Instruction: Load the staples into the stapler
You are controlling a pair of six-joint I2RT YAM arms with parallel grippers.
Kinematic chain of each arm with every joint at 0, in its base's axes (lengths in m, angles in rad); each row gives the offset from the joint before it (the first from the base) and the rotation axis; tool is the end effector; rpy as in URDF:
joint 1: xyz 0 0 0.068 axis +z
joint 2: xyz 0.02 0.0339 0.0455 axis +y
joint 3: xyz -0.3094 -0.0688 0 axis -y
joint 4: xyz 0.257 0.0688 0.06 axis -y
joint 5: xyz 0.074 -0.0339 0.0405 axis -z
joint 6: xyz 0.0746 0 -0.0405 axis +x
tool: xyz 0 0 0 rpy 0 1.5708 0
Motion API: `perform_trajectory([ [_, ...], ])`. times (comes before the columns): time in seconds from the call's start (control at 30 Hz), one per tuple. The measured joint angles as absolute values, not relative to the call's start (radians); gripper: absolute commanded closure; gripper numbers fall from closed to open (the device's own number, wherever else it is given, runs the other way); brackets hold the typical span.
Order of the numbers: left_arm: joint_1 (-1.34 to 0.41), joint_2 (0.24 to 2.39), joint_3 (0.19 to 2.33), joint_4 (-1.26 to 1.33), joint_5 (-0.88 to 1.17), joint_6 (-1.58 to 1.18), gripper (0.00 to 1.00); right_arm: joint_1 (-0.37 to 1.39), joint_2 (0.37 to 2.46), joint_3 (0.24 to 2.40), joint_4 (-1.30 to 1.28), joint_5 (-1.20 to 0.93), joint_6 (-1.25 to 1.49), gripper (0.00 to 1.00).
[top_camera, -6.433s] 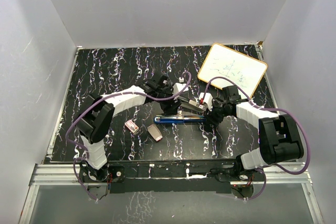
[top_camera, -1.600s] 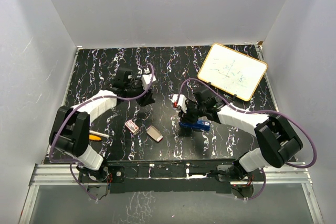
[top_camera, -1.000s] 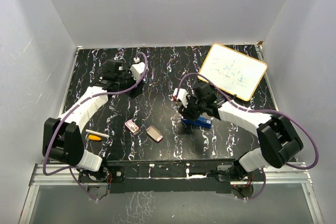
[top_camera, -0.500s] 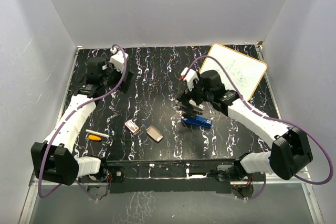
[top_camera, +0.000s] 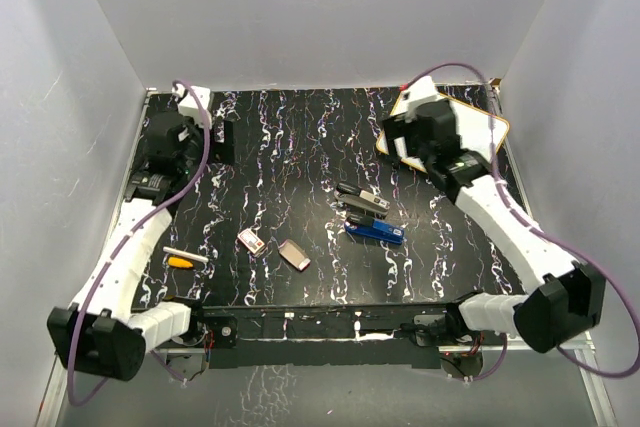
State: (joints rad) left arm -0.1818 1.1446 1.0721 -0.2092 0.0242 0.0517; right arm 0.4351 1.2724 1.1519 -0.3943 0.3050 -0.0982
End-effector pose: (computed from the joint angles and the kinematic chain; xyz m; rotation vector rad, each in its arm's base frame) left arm 0.2903 -0.0552 0.3951 0.2327 1.8393 -0.1130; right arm 0.2976 0.1136 0.3664 -0.3635 2.0292 -0.1103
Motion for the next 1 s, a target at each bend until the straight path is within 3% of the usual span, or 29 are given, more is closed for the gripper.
perform_trajectory([
  [0.23,-0.128,0.932,1.031,-0.181,0.000,0.051,0.03,0.140,1.058,1.154,-0.392,0.210,-0.060,0.01],
  [0.6,-0.083,0.802,1.085,-0.310,0.048,0.095,0.03,0.106,0.834,1.149,-0.463,-0.056,-0.154,0.01],
  [1.0,-0.076,0.834,1.085,-0.363,0.021,0.111,0.03,0.057,0.819,1.098,-0.524,-0.133,-0.161,0.01],
])
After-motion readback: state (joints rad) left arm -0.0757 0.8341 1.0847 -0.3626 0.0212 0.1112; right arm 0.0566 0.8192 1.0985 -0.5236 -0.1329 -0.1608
